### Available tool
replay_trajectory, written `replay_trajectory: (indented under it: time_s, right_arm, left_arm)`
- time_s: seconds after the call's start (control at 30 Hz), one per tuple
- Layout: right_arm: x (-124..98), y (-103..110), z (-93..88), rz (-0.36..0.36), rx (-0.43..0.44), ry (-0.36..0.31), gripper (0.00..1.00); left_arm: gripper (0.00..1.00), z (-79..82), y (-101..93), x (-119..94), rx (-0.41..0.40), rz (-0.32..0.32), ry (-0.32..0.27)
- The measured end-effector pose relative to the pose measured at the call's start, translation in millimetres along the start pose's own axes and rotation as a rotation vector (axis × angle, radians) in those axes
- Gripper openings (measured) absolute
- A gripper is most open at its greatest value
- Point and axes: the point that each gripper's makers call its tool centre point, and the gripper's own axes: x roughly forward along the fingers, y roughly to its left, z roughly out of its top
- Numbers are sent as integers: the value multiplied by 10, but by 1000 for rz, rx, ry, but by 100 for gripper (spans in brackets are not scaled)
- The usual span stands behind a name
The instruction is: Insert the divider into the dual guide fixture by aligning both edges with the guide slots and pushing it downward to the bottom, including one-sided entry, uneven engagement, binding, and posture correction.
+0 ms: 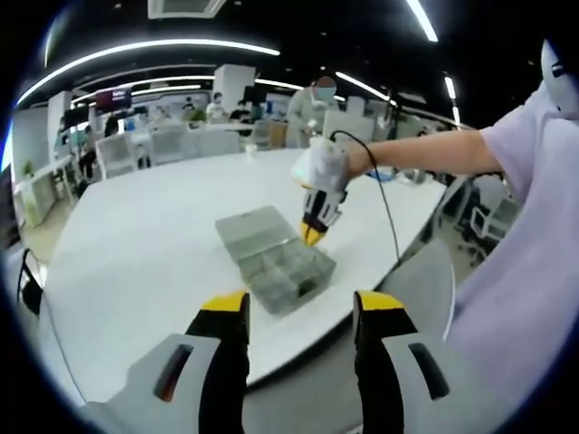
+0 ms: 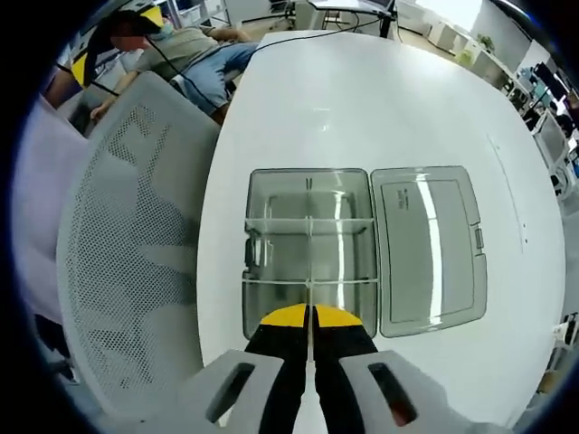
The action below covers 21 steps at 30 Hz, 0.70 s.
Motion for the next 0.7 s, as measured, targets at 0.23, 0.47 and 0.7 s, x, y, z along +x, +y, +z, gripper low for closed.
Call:
replay_trajectory:
  time_s: [0.23, 0.47, 0.7]
  right_arm:
    - [58, -19, -35, 10, -1, 2, 0]
    - [109, -17, -57, 15, -6, 0, 0]
    - [151, -2, -65, 23, -28, -1, 0]
  left_arm:
    - [44, -17, 21, 2, -11, 8, 2]
    - [44, -2, 39, 9, -12, 12, 4]
    - [44, -6, 35, 21, -17, 13, 7]
